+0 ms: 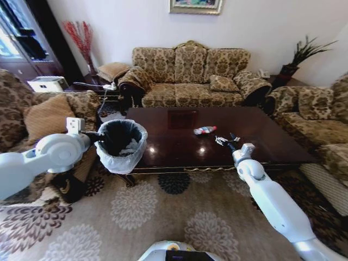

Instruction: Move to the front of the table and place the trash on the table into the trash bin.

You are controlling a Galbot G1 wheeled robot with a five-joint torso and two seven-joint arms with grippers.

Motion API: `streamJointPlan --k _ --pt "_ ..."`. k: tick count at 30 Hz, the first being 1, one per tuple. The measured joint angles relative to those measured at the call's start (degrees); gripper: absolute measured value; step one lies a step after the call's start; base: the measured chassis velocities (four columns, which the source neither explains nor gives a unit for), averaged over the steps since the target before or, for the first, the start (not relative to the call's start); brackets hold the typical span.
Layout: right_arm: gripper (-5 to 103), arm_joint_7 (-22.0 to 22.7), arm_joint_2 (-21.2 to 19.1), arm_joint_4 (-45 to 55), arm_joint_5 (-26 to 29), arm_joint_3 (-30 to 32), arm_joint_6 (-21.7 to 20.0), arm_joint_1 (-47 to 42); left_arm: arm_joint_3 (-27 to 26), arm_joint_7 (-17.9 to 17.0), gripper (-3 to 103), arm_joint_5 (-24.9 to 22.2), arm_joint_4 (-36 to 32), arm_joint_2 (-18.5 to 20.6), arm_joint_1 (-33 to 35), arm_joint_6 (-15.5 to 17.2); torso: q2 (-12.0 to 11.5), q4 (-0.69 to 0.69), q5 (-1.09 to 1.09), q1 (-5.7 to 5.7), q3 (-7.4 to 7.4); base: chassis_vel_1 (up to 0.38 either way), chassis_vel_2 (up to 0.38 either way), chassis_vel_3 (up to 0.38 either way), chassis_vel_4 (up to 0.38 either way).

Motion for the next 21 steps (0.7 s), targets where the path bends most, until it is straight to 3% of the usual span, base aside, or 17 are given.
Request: streamJointPlan --k 3,6,11,13,15,17,21 --pt "100 0.0 2.1 -3.6 -1.4 -0.6 1.9 2.1 2.9 0.6 0 0.3 -1.5 -1.7 -2.3 0.1 0.0 0.01 -0.07 0.00 0.01 -0.259 -0.300 0.255 0.282" --pt "100 0.0 3.3 -5.5 -2.1 -1.0 2.7 3.3 4.0 0.7 0 0.4 -2.2 -2.5 -3.6 0.3 0.0 0.02 0.09 0.00 0.00 -0.160 -0.152 0.124 0.129" --pt "100 0.0 3.4 -5.5 -2.1 -1.0 2.8 3.3 4.1 0.8 0 0.3 -2.3 -2.5 -3.7 0.3 0.0 0.01 -0.04 -0.02 0.00 -0.012 -0.047 0.016 0.013" --pt "100 0.0 3.4 -5.5 -2.1 -1.0 2.8 3.3 4.1 0.8 0 0.3 -2.2 -2.4 -3.7 0.4 0.0 0.04 -0.13 -0.02 0.00 0.016 0.025 -0.011 -0.012" --pt "100 0.0 3.4 -5.4 -2.1 -1.0 2.8 3.3 4.1 0.6 0 0.3 -2.1 -2.4 -3.7 0.4 0.0 0.15 -0.08 -0.01 0.00 0.086 0.061 -0.007 -0.014" --pt "100 0.0 3.4 -5.4 -2.0 -1.0 2.8 3.3 4.1 0.6 0 0.3 -2.1 -2.4 -3.7 0.4 0.0 0.16 -0.07 -0.01 0.00 0.081 0.064 0.015 -0.010" --pt "100 0.0 3.3 -5.3 -2.0 -1.0 2.7 3.2 4.1 0.6 0 0.3 -2.1 -2.3 -3.7 0.4 0.0 0.05 -0.02 -0.01 0.00 0.009 0.017 0.004 0.002"
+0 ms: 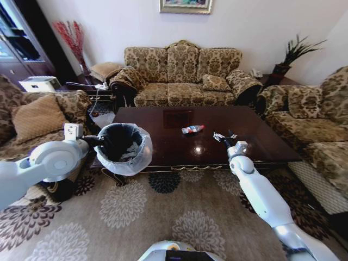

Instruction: Move to the front of the table and place the trash on the table into the trash bin.

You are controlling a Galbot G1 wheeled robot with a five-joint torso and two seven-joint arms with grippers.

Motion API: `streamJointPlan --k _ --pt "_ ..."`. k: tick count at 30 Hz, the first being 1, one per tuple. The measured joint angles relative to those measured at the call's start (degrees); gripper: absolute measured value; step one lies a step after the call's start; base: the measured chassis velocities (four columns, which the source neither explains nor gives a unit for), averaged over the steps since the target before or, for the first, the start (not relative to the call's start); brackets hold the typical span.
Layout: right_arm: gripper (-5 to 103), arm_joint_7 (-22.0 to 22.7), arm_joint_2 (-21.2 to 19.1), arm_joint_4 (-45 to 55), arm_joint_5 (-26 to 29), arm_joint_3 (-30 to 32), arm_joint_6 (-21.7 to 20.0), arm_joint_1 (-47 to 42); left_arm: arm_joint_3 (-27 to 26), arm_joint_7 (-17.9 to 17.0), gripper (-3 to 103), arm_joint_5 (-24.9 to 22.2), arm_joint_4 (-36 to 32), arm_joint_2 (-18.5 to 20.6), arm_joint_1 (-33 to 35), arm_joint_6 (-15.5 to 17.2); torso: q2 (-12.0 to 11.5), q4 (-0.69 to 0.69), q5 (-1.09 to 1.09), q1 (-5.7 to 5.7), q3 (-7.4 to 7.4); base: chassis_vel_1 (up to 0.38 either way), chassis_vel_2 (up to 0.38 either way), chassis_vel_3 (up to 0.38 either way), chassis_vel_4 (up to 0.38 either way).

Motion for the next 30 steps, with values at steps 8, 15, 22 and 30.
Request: streamJointPlan --k 8,15,22,30 --pt "100 0.0 -0.1 0.1 0.1 0.0 -0.1 -0.1 -0.1 0.1 0 0.0 0.0 0.1 0.0 0.0 0.0 -0.02 -0.01 0.00 0.00 0.000 0.000 0.000 0.000" --pt "100 0.0 -0.1 0.2 0.1 0.0 -0.1 -0.1 -0.1 0.1 0 -0.1 0.0 0.1 0.0 0.0 0.0 -0.01 0.00 0.00 0.00 0.000 0.000 0.000 0.000" --pt "100 0.0 -0.1 0.2 0.1 0.1 -0.2 -0.1 -0.2 0.1 0 -0.1 0.0 0.2 0.0 0.0 0.0 -0.01 0.00 0.00 0.00 0.000 0.000 0.000 0.000" --pt "100 0.0 -0.2 0.3 0.2 0.1 -0.2 -0.1 -0.2 0.0 0 -0.1 0.0 0.2 0.0 0.0 0.0 -0.01 0.00 0.00 0.00 0.000 0.000 0.000 0.000"
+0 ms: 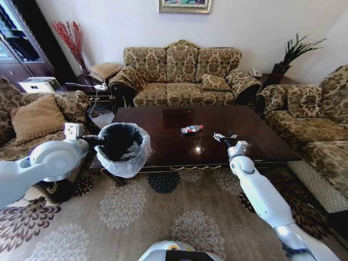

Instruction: Move to the front of the table and place the trash on the table into the trash bin.

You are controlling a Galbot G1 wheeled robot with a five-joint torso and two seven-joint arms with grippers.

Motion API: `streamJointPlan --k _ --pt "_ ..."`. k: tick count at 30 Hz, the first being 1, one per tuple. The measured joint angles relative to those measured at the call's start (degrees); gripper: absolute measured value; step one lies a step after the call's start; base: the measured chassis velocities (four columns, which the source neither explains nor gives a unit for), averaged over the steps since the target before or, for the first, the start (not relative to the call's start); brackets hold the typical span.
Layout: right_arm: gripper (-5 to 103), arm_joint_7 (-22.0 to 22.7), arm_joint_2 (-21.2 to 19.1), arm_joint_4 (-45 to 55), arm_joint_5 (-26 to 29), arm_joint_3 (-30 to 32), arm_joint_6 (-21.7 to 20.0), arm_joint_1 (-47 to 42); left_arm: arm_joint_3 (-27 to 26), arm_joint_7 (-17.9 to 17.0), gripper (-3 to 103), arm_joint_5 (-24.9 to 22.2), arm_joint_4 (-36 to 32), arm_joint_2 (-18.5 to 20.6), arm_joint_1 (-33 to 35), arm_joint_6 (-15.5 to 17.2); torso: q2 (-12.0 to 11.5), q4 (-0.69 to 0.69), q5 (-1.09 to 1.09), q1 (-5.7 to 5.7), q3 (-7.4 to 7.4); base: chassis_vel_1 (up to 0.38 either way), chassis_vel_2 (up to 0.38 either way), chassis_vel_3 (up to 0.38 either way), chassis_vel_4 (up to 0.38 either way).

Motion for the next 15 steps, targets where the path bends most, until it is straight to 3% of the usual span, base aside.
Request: streamJointPlan --k 15 --pt "100 0.0 0.0 0.0 0.0 0.0 0.0 0.0 0.0 0.0 0 0.0 0.0 0.0 0.0 0.0 0.0 0.00 0.00 0.00 0.00 0.000 0.000 0.000 0.000"
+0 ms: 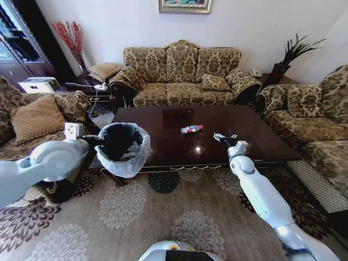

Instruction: Move to the front of the table and place the trash on the table into the trash bin.

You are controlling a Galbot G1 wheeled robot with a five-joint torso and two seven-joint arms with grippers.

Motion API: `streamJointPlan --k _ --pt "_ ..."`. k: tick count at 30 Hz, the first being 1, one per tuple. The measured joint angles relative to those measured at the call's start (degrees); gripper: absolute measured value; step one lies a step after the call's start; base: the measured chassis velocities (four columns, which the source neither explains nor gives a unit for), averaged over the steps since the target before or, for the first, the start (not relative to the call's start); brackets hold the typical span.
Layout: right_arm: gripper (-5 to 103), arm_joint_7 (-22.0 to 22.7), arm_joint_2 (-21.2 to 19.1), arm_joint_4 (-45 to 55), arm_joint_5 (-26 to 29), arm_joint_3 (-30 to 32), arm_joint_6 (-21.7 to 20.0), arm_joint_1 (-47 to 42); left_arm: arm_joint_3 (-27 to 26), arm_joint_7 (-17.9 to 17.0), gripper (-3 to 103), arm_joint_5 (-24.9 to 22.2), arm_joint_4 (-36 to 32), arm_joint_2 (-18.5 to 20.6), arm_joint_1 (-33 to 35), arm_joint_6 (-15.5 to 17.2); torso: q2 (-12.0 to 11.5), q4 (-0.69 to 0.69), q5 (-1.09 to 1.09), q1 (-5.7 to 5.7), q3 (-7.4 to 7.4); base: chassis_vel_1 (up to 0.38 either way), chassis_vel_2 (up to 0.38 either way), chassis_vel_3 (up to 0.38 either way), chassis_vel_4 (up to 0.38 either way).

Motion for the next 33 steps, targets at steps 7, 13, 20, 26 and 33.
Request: streamJointPlan --k 7,13,20,26,33 --pt "100 0.0 0.9 1.4 -0.8 -0.6 -2.1 0.2 0.1 0.0 0 0.2 0.0 -0.3 -0.1 0.0 0.0 -0.03 -0.03 0.00 0.00 0.000 0.000 0.000 0.000" --pt "100 0.0 6.6 9.0 -5.7 -5.6 -10.4 1.7 4.2 2.4 0 6.3 -1.1 -6.6 -2.8 -0.1 0.0 0.01 -0.06 0.01 0.00 0.000 0.000 0.000 0.000" --pt "100 0.0 7.4 9.1 -6.4 -7.1 -9.6 2.6 10.8 6.1 0 15.5 -2.9 -16.3 -7.1 -0.2 0.0 0.01 -0.04 -0.02 -0.02 0.000 0.000 0.000 0.000" --pt "100 0.0 5.5 8.9 -6.1 -5.8 -13.4 3.0 17.0 9.7 0 24.4 -4.7 -25.4 -11.2 -0.5 0.0 -0.03 0.01 0.01 0.00 0.000 0.000 0.000 0.000" --pt "100 0.0 3.5 7.4 -3.5 -4.3 -13.4 3.2 23.8 13.5 0 34.2 -6.5 -35.5 -15.6 -0.8 0.0 0.00 0.01 -0.01 -0.01 0.000 0.000 0.000 0.000"
